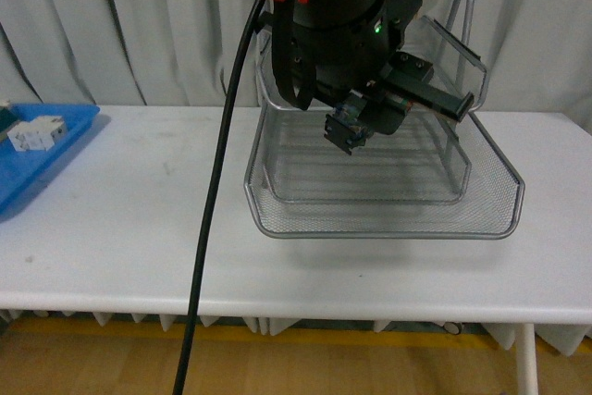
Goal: Place button on rack with both arms
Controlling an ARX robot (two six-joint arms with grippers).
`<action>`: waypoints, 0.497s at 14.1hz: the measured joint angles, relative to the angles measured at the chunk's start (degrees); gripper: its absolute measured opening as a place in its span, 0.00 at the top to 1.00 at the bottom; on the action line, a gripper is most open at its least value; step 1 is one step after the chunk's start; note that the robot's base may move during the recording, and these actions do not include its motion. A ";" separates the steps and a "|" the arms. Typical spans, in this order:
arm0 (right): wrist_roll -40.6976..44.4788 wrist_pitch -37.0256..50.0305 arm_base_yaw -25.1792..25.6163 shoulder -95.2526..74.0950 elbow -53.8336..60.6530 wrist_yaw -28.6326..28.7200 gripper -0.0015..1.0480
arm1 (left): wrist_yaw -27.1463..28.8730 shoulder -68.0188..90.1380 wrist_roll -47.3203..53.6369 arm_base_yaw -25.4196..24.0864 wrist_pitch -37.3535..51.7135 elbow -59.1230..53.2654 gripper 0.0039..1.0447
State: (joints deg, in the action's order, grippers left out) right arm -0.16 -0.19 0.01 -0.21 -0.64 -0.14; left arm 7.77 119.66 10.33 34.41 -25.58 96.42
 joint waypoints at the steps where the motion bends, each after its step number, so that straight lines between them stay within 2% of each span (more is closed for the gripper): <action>1: 0.00 0.00 0.00 0.00 0.00 0.00 0.06 | 0.00 1.20 0.63 0.09 -0.61 0.66 0.67; 7: 0.00 0.00 0.00 0.00 0.00 0.00 0.06 | -0.09 9.49 1.70 2.14 -4.07 8.07 0.67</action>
State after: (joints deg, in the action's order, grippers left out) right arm -0.16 -0.19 0.01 -0.21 -0.64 -0.14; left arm 7.68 129.14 12.03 36.56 -29.65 104.49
